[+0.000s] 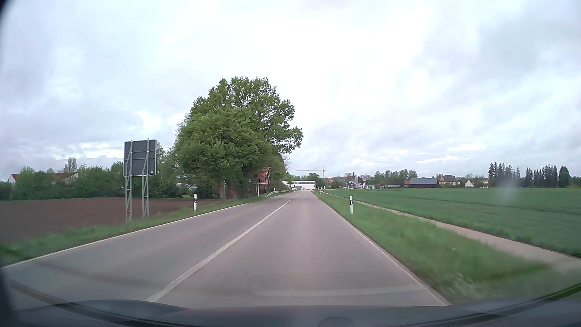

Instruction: Follow the waypoints while adhering to traffic rules and regulations

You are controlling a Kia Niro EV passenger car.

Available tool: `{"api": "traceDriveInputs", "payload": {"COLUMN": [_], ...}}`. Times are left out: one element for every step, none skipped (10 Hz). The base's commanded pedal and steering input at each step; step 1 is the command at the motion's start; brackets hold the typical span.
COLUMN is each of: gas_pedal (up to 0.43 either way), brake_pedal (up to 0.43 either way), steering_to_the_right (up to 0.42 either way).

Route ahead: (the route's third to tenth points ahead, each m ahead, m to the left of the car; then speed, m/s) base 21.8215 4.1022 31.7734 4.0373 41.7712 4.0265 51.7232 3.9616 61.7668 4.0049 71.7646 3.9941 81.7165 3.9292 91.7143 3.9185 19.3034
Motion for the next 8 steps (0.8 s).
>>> {"api": "traceDriveInputs", "payload": {"gas_pedal": [0.028, 0.047, 0.059, 0.157, 0.157, 0.157, 0.157, 0.157], "brake_pedal": [0.000, 0.000, 0.000, 0.000, 0.000, 0.000, 0.000, 0.000], "steering_to_the_right": [-0.003, -0.002, -0.003, -0.002, -0.003, -0.003, -0.003, -0.003]}}
